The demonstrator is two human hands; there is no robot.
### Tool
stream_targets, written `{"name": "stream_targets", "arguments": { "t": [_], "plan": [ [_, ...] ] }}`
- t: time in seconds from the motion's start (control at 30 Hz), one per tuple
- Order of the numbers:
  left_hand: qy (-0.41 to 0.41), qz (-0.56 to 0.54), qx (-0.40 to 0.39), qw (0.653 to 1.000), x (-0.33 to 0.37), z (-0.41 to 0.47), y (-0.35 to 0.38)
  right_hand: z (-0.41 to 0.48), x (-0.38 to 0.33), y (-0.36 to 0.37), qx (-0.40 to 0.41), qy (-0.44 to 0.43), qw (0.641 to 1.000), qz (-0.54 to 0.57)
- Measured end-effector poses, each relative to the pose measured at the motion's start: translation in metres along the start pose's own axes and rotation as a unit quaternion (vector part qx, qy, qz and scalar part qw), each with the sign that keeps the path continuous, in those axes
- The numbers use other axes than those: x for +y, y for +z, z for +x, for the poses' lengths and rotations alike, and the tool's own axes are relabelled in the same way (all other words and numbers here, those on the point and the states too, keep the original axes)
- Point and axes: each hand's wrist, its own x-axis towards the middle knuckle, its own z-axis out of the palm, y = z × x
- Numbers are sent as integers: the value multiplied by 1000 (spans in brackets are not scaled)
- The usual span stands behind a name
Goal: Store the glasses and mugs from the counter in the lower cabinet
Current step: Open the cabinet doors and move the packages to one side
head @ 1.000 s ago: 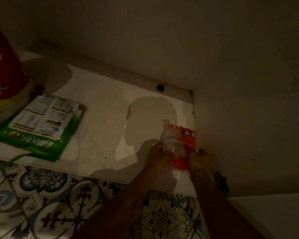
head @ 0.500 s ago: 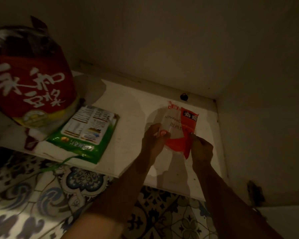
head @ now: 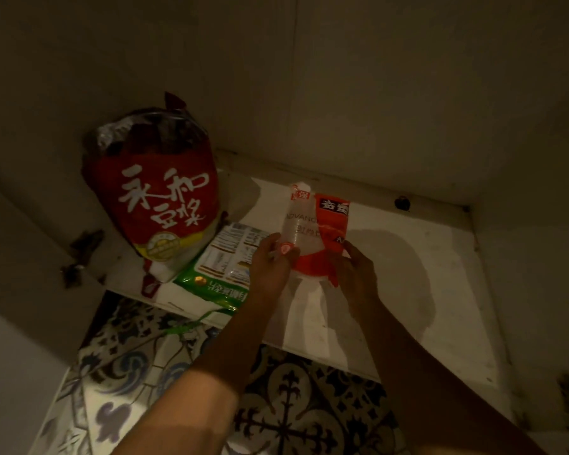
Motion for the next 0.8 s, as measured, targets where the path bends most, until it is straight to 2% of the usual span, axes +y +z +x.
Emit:
{"name": "stream_targets", "arguments": {
  "t": [0.13,0.23,0.33,0.53,0.63,0.8],
  "plan": [
    [12,40,-2,999,8,13,-47,-9,-7,40,-108,22,994,2],
    [31,74,11,997,12,25,-86,-16,-7,74,-145,29,989,32],
    [17,96,17,995,15,33,-116,-23,1,107,-143,-1,989,-38],
    [17,133,17,991,14,38,-150,-35,4,146,-136,-4,989,-58],
    [29,154,-12,988,7,41,-160,-34,13,163,-122,0,990,-68],
    [65,146,-7,987,1,36,-169,-30,26,181,-109,-9,990,-87]
  ]
}}
